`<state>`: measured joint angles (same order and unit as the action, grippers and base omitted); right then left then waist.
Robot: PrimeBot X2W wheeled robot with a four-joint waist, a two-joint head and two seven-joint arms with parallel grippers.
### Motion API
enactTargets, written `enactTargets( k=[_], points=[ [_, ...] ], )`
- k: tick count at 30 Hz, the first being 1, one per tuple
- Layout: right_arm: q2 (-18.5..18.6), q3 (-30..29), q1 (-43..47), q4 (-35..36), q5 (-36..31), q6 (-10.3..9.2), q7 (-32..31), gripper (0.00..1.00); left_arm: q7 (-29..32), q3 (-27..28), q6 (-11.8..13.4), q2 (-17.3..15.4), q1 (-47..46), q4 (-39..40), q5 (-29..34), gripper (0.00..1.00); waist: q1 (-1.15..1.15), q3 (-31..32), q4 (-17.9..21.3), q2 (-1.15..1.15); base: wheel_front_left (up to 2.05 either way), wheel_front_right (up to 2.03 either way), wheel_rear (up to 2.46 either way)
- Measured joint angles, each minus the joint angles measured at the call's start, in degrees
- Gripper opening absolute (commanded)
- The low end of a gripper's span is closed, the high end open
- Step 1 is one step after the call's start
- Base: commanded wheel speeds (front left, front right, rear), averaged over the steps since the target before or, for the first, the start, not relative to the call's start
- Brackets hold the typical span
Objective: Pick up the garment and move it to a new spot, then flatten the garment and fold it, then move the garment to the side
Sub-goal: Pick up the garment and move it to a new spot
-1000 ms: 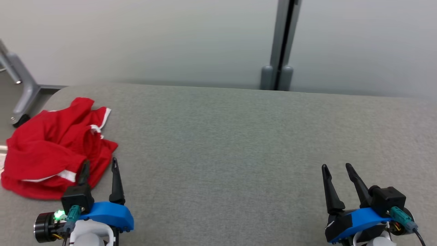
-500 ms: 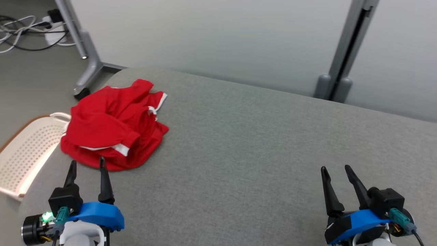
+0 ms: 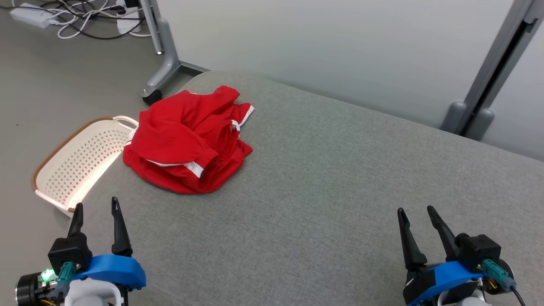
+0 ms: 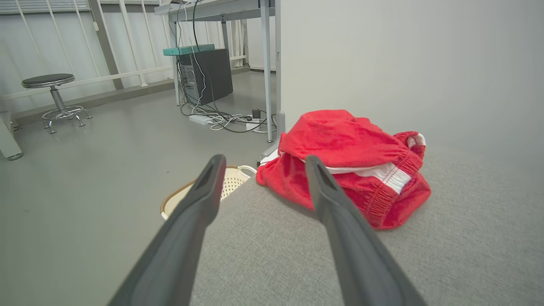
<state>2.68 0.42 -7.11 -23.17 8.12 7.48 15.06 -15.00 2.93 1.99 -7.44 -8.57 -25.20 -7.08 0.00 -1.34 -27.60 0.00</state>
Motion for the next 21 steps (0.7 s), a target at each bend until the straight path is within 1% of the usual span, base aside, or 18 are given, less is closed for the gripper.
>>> enactTargets(
  k=[6, 11, 15, 21],
  points=[
    [0.0, 0.2, 0.0, -0.1, 0.0, 0.0, 0.0, 1.0, 0.0, 0.3, 0.0, -0.5, 0.2, 0.2, -0.4, 1.0, 0.0, -0.2, -0.8, 0.0, 0.0, 0.0, 0.0],
    [0.0, 0.9, 0.0, -0.3, 0.0, 0.0, 0.0, 1.0, 0.0, 0.6, 0.5, -0.6, 0.2, 0.3, -0.7, 1.0, 0.0, -0.3, -0.1, 0.0, 0.0, 0.0, 0.0],
    [0.0, 0.9, -0.3, -0.3, -0.9, 0.0, 0.0, 1.0, 0.0, 0.7, 0.4, -1.1, -1.0, 0.0, -1.1, 1.0, 0.0, -1.3, 1.6, 0.0, 0.0, 0.0, 0.0],
    [0.0, 0.1, -2.2, 1.1, -3.7, 0.0, 0.0, 1.0, 0.0, 2.9, -0.9, -3.8, -8.0, -2.2, -3.2, 1.0, 0.01, -4.8, 6.0, 0.0, 0.0, 0.0, 0.0]
  ],
)
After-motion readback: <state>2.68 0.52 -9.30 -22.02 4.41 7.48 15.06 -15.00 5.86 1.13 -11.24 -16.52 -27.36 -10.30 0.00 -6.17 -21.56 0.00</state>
